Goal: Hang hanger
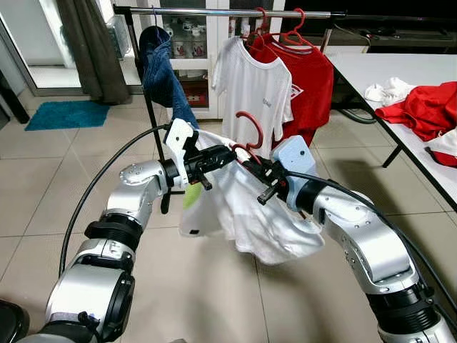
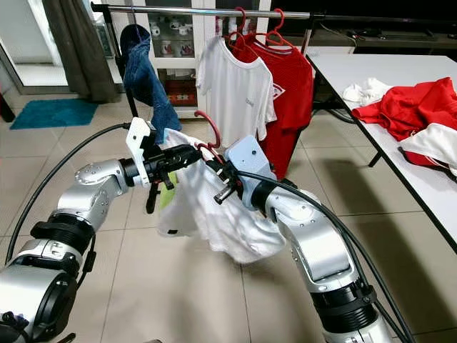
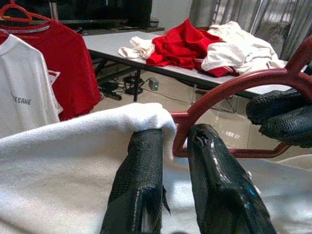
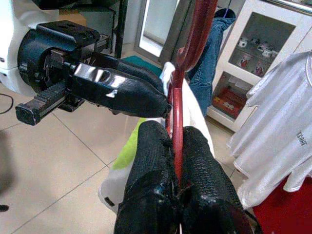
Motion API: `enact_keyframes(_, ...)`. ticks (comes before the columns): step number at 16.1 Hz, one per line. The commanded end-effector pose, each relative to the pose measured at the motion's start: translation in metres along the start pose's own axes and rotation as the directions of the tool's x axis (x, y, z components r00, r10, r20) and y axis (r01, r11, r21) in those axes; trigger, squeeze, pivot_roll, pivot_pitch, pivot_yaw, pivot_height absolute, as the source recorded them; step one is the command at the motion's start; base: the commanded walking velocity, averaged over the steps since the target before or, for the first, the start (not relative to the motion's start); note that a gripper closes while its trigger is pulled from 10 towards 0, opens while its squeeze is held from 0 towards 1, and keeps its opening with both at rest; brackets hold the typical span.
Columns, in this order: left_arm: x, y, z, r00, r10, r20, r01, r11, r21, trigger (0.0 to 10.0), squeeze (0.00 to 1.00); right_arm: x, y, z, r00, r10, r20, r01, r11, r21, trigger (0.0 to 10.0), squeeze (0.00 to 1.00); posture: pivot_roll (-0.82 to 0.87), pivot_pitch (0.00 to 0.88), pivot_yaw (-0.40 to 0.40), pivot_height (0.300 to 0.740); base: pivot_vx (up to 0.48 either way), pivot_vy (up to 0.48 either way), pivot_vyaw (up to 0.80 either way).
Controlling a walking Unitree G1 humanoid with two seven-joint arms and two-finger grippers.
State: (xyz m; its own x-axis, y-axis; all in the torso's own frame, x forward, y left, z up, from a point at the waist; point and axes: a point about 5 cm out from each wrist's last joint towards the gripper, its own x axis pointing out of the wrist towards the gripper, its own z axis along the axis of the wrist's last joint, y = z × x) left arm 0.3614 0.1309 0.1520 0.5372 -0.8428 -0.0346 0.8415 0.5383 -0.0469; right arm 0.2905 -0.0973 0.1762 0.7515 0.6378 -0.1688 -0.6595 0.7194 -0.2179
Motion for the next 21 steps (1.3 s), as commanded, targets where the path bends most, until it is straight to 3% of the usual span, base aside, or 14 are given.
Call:
enact_keyframes(1,-0.018,0.014,0.003,0.993,0.114,0.022,-0.114,0.993,-0.007,10.0,0.0,-0.007,-0.008,0.001,0.999,-0.034,0.005,0.034,0.999,-0.011,10.0,0.0,-0.17,0.0,0.009,0.74,0.0,0.0,0.0)
enact_keyframes(4,-0.022,0.013,0.001,0.994,0.108,0.023,-0.107,0.994,-0.016,10.0,0.0,-0.008,-0.009,0.0,0.999,-0.043,-0.004,0.043,0.999,-0.015,10.0,0.0,-0.17,0.0,0.009,0.74,0.0,0.0,0.0)
enact_keyframes(5,-0.024,0.014,-0.001,0.991,0.134,-0.001,-0.134,0.991,-0.012,10.0,0.71,-0.008,-0.011,-0.002,0.998,-0.057,-0.012,0.057,0.998,-0.016,10.0,0.0,-0.18,0.0,0.014,0.74,0.0,0.0,0.0)
enact_keyframes(6,-0.027,0.018,-0.002,0.98,0.196,-0.025,-0.196,0.98,0.019,10.0,1.0,-0.008,-0.014,-0.003,0.997,-0.07,-0.015,0.07,0.997,-0.014,10.0,0.0,-0.18,0.0,0.014,0.74,0.0,0.0,0.0)
enact_keyframes(10,-0.024,0.009,-0.003,0.969,0.247,-0.001,-0.246,0.966,0.079,10.0,1.0,-0.008,-0.014,-0.002,0.997,-0.078,-0.015,0.078,0.997,-0.011,10.0,0.0,-0.17,0.0,0.012,0.74,0.0,0.0,0.0)
enact_keyframes(13,-0.021,0.001,-0.003,0.965,0.256,0.053,-0.258,0.966,0.033,10.0,1.0,-0.006,-0.014,-0.002,0.997,-0.077,-0.013,0.077,0.997,-0.01,10.0,0.0,-0.17,0.0,0.008,0.74,0.0,0.0,0.0)
enact_keyframes(14,-0.018,-0.003,-0.003,0.971,0.23,0.064,-0.231,0.973,0.005,10.0,0.7,-0.006,-0.013,-0.002,0.997,-0.074,-0.011,0.073,0.997,-0.012,10.0,0.0,-0.17,0.0,0.007,0.74,0.0,0.0,0.0)
enact_keyframes(15,-0.017,-0.004,-0.003,0.973,0.218,0.073,-0.218,0.976,-0.008,10.0,0.51,-0.006,-0.013,-0.001,0.997,-0.073,-0.01,0.072,0.997,-0.013,10.0,0.0,-0.17,0.0,0.007,0.74,0.0,0.0,0.0)
enact_keyframes(16,-0.015,-0.006,-0.002,0.977,0.195,0.091,-0.192,0.981,-0.04,10.0,0.0,-0.005,-0.013,0.0,0.997,-0.071,-0.008,0.071,0.997,-0.015,10.0,0.0,-0.17,0.0,0.007,0.74,0.0,0.0,0.0)
enact_keyframes(18,-0.006,-0.018,-0.004,0.995,0.074,0.07,-0.068,0.995,-0.074,10.0,0.0,-0.005,-0.011,0.001,0.998,-0.066,-0.004,0.066,0.998,-0.018,10.0,0.0,-0.17,0.0,0.01,0.74,0.0,0.0,0.0)
enact_keyframes(21,-0.001,-0.015,-0.005,0.993,0.109,0.046,-0.107,0.993,-0.05,10.0,0.0,-0.005,-0.01,0.001,0.998,-0.064,-0.003,0.064,0.998,-0.019,10.0,0.0,-0.18,0.0,0.017,0.74,0.0,0.0,0.0)
